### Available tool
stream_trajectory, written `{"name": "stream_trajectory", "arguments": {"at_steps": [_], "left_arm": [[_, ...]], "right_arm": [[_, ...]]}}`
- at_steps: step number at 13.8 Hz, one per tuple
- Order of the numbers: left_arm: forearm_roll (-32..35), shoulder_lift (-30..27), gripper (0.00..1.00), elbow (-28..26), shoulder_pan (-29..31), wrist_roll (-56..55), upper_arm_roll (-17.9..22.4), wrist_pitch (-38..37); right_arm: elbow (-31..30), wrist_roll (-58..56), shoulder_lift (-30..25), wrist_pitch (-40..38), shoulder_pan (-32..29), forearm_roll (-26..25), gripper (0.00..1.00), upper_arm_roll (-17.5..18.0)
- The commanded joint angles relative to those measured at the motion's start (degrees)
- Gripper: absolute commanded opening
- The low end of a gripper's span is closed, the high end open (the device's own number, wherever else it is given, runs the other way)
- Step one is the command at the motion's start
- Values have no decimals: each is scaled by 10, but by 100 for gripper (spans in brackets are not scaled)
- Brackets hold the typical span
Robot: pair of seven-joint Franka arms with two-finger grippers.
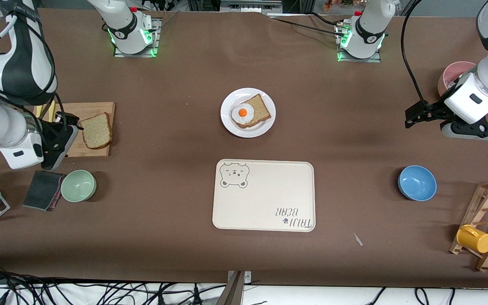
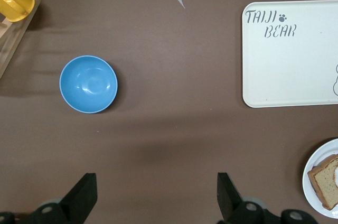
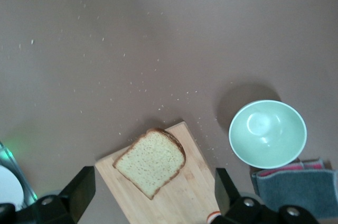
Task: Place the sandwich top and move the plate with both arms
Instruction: 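Move the right gripper over the bread slice on the cutting board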
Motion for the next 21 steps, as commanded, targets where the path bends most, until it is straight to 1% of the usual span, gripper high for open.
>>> {"name": "stream_trajectory", "arguments": {"at_steps": [1, 4, 9, 12, 14, 16, 19, 21], "left_arm": [[11, -1, 100, 11, 5, 4, -3, -12], [11, -1, 100, 11, 5, 4, -3, -12], [11, -1, 100, 11, 4, 4, -3, -13], [11, -1, 100, 11, 5, 4, -2, -13], [11, -1, 100, 11, 5, 4, -2, -13], [11, -1, 100, 10, 5, 4, -2, -13], [11, -1, 100, 10, 5, 4, -2, -14], [11, -1, 100, 11, 5, 4, -2, -15]], "right_arm": [[8, -47, 20, 5, -10, 4, 100, 2], [8, -15, 20, 6, -7, 8, 99, 2], [-6, 222, 16, -46, -12, 4, 99, 1], [-41, 356, -4, -43, -12, -3, 99, 0], [-84, 449, -34, -29, -11, -15, 99, 1], [-143, 521, -71, 2, -11, -17, 99, 1], [-257, 554, -129, 82, -11, -18, 99, 1], [-320, 558, -148, 132, -11, -19, 99, 1]]}}
